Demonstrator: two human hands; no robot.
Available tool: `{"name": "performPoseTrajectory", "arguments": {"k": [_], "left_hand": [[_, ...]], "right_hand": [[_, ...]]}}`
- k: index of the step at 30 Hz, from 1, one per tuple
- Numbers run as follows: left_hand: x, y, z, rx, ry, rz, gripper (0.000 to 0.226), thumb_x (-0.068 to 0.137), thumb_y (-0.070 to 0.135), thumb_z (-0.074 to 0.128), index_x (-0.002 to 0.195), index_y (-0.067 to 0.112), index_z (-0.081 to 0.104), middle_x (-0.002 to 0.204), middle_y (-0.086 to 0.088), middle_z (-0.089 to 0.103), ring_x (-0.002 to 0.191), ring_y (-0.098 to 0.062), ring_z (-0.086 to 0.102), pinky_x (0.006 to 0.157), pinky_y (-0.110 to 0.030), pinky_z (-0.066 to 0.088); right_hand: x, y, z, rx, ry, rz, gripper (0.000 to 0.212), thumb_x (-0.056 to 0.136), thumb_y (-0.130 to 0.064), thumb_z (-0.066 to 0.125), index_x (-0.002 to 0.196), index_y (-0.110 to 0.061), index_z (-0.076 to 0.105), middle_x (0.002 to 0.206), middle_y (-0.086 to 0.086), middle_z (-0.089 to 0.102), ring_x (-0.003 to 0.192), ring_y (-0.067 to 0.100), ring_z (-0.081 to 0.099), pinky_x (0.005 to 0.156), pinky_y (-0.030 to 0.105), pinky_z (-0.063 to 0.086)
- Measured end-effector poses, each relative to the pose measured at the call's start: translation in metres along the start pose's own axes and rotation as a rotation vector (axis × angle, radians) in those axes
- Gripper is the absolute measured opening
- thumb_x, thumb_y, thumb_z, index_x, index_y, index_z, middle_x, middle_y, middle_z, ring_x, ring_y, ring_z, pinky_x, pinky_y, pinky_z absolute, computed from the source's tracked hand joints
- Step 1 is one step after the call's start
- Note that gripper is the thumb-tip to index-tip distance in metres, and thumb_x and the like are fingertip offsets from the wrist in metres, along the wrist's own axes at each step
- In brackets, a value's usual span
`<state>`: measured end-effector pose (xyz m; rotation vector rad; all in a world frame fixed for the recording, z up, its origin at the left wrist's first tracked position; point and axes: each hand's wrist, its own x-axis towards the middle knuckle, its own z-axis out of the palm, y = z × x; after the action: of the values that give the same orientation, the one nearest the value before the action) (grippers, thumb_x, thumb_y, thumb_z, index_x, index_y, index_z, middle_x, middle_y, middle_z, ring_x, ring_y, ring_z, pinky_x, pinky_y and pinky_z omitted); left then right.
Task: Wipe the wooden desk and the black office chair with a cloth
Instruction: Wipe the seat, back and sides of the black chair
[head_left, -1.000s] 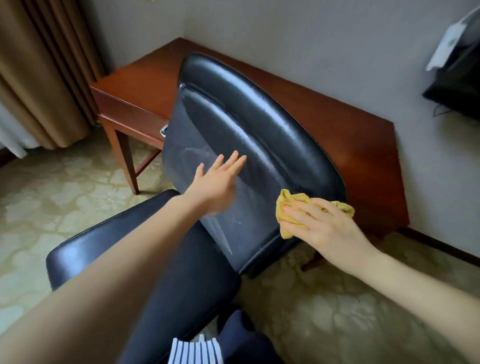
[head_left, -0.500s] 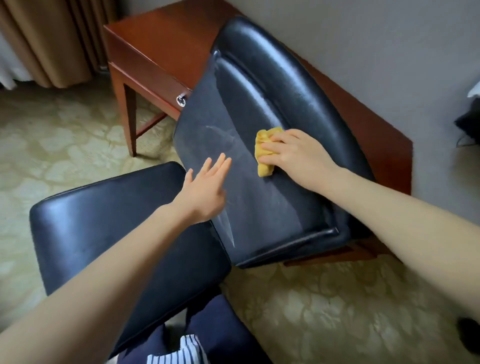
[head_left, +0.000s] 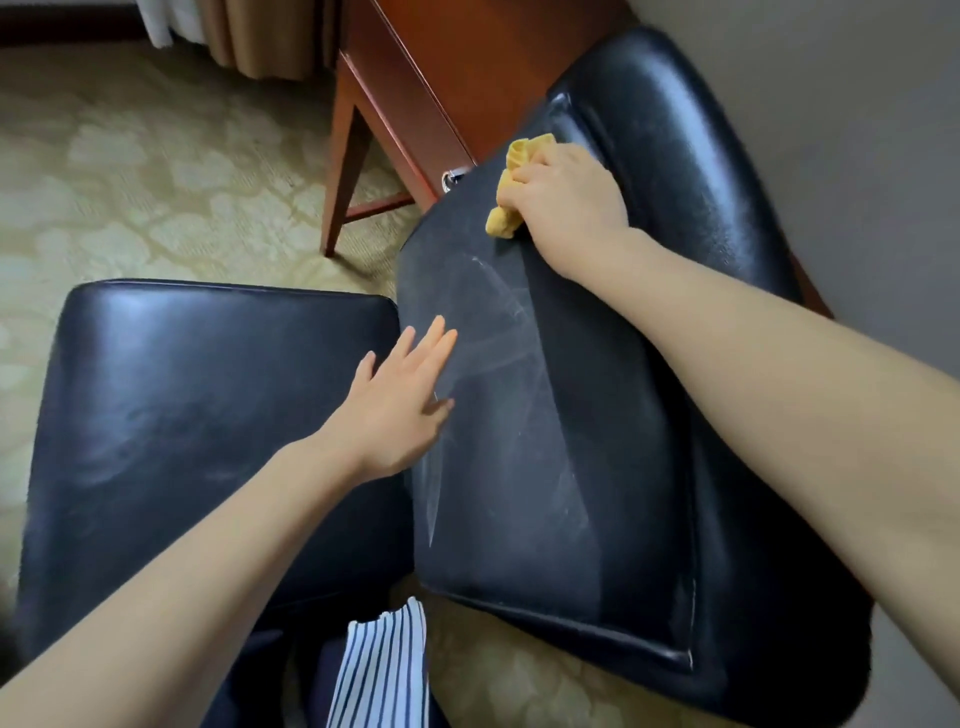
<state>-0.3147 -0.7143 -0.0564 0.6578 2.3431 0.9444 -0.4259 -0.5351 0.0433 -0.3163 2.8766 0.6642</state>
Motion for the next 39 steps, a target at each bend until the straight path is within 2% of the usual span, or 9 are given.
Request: {"name": "performPoseTrajectory", "arguments": {"k": [6, 13, 15, 18, 20, 24, 31, 34, 39], "left_hand": [[0.020, -0.005, -0.006, 0.028, -0.101, 0.063, 0.067, 0.098, 0.025, 0.041, 0.151, 0.021, 0.000, 0.159, 0.006, -0.010, 0.146, -0.019, -0.008, 0.116, -0.048, 0.001], [0.012, 0.008, -0.005, 0.043, -0.243, 0.230, 0.071, 0.095, 0.017, 0.040, 0.151, 0.020, -0.002, 0.159, 0.006, -0.011, 0.146, -0.020, -0.009, 0.115, -0.049, -0.001], [0.009, 0.022, 0.000, 0.023, -0.269, 0.284, 0.071, 0.095, 0.016, 0.040, 0.151, 0.019, -0.003, 0.159, 0.004, -0.011, 0.146, -0.019, -0.009, 0.115, -0.050, -0.001], [0.005, 0.041, 0.010, 0.035, -0.252, 0.348, 0.073, 0.096, 0.018, 0.041, 0.150, 0.016, -0.007, 0.158, -0.004, -0.014, 0.146, -0.019, -0.007, 0.116, -0.049, 0.000], [0.003, 0.046, 0.017, 0.078, -0.230, 0.365, 0.072, 0.096, 0.019, 0.039, 0.150, 0.013, -0.009, 0.158, -0.009, -0.014, 0.146, -0.020, -0.006, 0.116, -0.049, 0.001], [0.006, 0.049, 0.022, 0.172, -0.207, 0.362, 0.071, 0.094, 0.012, 0.036, 0.150, 0.014, -0.009, 0.158, -0.008, -0.009, 0.146, -0.022, -0.001, 0.114, -0.053, 0.003], [0.012, 0.048, 0.009, 0.176, -0.257, 0.344, 0.076, 0.091, 0.002, 0.033, 0.150, 0.022, -0.009, 0.159, -0.003, -0.008, 0.146, -0.016, 0.002, 0.116, -0.049, 0.007], [0.012, 0.044, 0.000, 0.117, -0.263, 0.333, 0.080, 0.088, -0.002, 0.033, 0.150, 0.030, -0.005, 0.160, 0.003, -0.004, 0.145, -0.015, 0.011, 0.116, -0.045, 0.012], [0.016, 0.033, -0.020, 0.144, -0.173, 0.311, 0.073, 0.088, 0.000, 0.038, 0.149, 0.035, 0.017, 0.158, 0.008, 0.015, 0.142, -0.016, 0.024, 0.114, -0.042, 0.021]], "right_hand": [[-0.044, -0.023, 0.012, 0.120, -0.048, -0.005, 0.032, 0.098, -0.010, 0.037, 0.114, -0.017, 0.063, 0.134, 0.000, 0.046, 0.123, 0.017, 0.038, 0.103, 0.027, 0.026], [-0.172, -0.093, 0.033, 0.138, -0.273, 0.102, 0.042, 0.105, -0.016, 0.016, 0.143, -0.020, 0.032, 0.149, -0.005, 0.028, 0.141, 0.010, 0.016, 0.114, 0.023, -0.001], [-0.213, -0.111, 0.027, 0.175, -0.293, 0.101, 0.044, 0.102, -0.013, 0.020, 0.139, -0.019, 0.044, 0.146, -0.005, 0.038, 0.139, 0.011, 0.027, 0.115, 0.025, 0.012], [-0.260, -0.127, 0.012, 0.106, -0.167, 0.041, 0.038, 0.096, -0.010, 0.036, 0.104, -0.021, 0.071, 0.114, -0.004, 0.066, 0.114, 0.013, 0.059, 0.098, 0.029, 0.046], [-0.292, -0.126, 0.006, 0.066, -0.095, -0.016, 0.036, 0.097, -0.005, 0.038, 0.100, -0.017, 0.072, 0.110, 0.000, 0.067, 0.107, 0.018, 0.062, 0.092, 0.033, 0.049], [-0.333, -0.107, -0.010, -0.005, -0.023, -0.054, 0.041, 0.100, -0.004, 0.033, 0.107, -0.020, 0.070, 0.118, 0.002, 0.065, 0.110, 0.021, 0.061, 0.099, 0.034, 0.040], [-0.304, -0.069, -0.020, 0.019, 0.128, 0.075, 0.040, 0.104, -0.012, 0.030, 0.111, -0.013, 0.069, 0.120, 0.008, 0.065, 0.113, 0.026, 0.056, 0.097, 0.035, 0.037], [-0.259, -0.047, -0.022, 0.013, 0.160, 0.197, 0.031, 0.095, -0.007, 0.044, 0.113, -0.012, 0.069, 0.119, 0.008, 0.065, 0.111, 0.027, 0.061, 0.098, 0.032, 0.030], [-0.174, -0.055, -0.003, -0.013, 0.029, 0.323, 0.042, 0.099, -0.014, 0.034, 0.137, -0.023, 0.049, 0.148, -0.002, 0.038, 0.139, 0.015, 0.027, 0.112, 0.032, 0.016]]}}
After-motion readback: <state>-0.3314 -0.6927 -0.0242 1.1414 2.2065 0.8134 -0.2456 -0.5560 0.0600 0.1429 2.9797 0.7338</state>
